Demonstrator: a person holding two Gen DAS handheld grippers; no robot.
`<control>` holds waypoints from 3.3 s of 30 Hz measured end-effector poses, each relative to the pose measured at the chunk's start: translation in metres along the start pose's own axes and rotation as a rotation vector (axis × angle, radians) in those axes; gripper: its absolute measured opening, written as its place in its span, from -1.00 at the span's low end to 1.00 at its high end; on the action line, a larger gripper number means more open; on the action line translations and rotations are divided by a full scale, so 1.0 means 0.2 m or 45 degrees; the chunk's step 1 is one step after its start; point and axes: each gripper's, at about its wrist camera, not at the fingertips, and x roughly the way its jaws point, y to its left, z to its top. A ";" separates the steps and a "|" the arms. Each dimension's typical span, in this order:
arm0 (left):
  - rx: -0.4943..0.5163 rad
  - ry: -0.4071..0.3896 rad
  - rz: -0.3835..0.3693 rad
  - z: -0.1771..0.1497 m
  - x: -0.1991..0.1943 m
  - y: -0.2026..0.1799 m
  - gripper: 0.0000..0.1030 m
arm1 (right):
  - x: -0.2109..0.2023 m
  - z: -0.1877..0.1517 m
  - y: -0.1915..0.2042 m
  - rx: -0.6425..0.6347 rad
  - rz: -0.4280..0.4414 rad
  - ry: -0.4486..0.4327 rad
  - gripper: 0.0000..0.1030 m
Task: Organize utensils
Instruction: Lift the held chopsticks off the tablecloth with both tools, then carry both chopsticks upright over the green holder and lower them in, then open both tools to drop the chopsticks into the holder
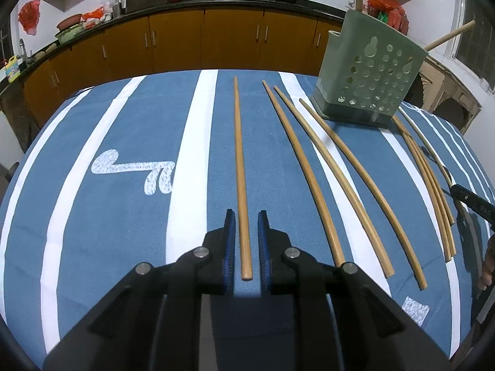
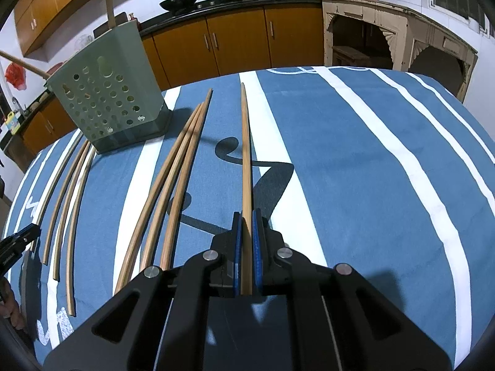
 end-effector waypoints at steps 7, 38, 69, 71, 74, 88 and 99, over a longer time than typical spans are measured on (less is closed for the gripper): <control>-0.005 0.005 -0.005 -0.03 -0.03 0.01 -0.85 | -0.08 -0.01 -0.01 0.000 0.014 -0.071 -0.85; -0.156 -0.586 -0.112 0.30 -0.74 0.13 -0.86 | -0.64 0.33 -0.09 0.081 0.120 -0.598 -0.86; -0.075 -0.996 -0.310 0.74 -1.28 -0.29 -0.86 | -1.03 0.73 0.33 -0.067 0.427 -0.910 -0.86; -0.099 -1.041 -0.294 0.79 -1.29 -0.32 -0.86 | -1.00 0.76 0.34 -0.060 0.405 -0.930 -0.86; -0.126 -1.085 -0.237 0.86 -1.26 -0.35 -0.86 | -0.94 0.78 0.36 -0.069 0.364 -0.947 -0.86; -0.202 -0.929 -0.213 0.96 -0.80 -0.35 -0.86 | -0.67 0.75 0.40 -0.081 0.339 -0.789 -0.86; -0.205 -0.832 -0.223 0.94 -0.65 -0.33 -0.85 | -0.59 0.75 0.43 -0.085 0.352 -0.702 -0.85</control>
